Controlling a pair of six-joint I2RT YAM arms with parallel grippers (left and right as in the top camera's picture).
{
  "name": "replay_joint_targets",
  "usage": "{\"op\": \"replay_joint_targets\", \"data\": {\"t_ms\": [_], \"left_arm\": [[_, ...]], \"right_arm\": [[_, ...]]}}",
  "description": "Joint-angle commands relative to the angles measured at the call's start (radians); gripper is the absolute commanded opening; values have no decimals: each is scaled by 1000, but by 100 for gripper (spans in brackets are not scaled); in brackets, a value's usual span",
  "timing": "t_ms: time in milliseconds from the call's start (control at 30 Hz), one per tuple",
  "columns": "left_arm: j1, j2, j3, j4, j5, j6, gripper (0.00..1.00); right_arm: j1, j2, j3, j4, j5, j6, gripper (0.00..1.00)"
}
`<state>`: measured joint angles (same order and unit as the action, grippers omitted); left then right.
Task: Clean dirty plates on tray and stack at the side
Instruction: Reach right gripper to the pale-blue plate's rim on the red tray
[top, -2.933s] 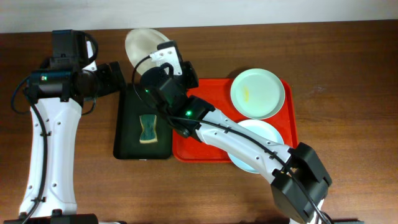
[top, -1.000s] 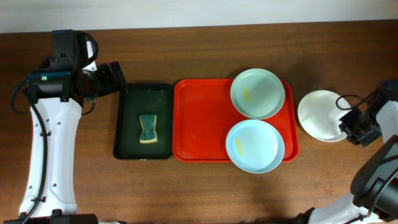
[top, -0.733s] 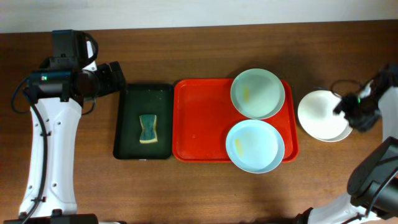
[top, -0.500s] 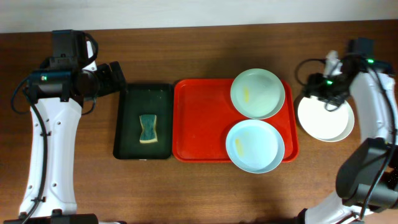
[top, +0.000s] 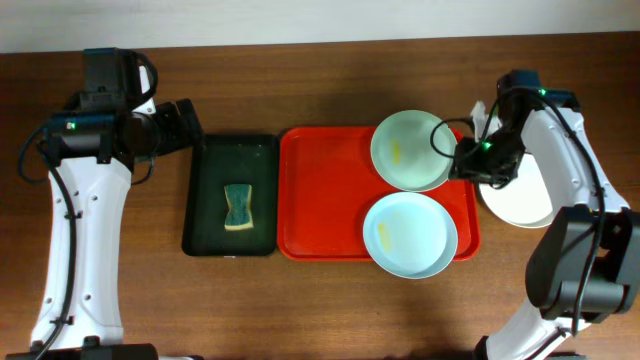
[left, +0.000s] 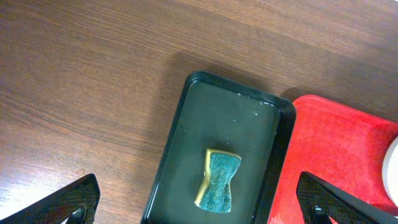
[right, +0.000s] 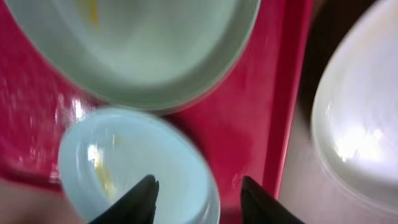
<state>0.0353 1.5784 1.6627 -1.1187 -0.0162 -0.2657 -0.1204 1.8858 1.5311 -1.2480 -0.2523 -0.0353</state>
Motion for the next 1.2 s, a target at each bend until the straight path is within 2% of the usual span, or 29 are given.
{"op": "replay_joint_targets", "data": {"t_ms": [0,167,367,433,533,867,933,1000,1100,1167], "left_arm": [[2,-1,5,-1,-7,-10,99],[2,-1,5,-1,-6,-10,99],[2,-1,5,-1,-7,-9,99],[2,-1,5,-1,-7,-10,99],[2,-1,5,-1,-7,-10,99],[2,-1,5,-1,-7,-10,99],[2,-1,5,-1,-7,-10,99],[2,-1,5,-1,-6,-9,99],[2,-1,5,-1,-7,-10,99],[2,-1,5,-1,-7,-10,99]], "right_arm": [[9,-91,10,-167,-1,17,45],[9,-95,-76,-244,2,34,46],[23,-95,-277,-101,2,94,45],[28,-95,-323,-46,1,97,40],[29,-95,-363,14,1,104,34],[29,-95,-430,121,63,104,32],[29,-95,-431,121,61,104,27],[29,-95,-431,123,61,118,14],[30,-95,-431,123,3,126,4],[31,-95,-432,120,-80,126,4]]}}
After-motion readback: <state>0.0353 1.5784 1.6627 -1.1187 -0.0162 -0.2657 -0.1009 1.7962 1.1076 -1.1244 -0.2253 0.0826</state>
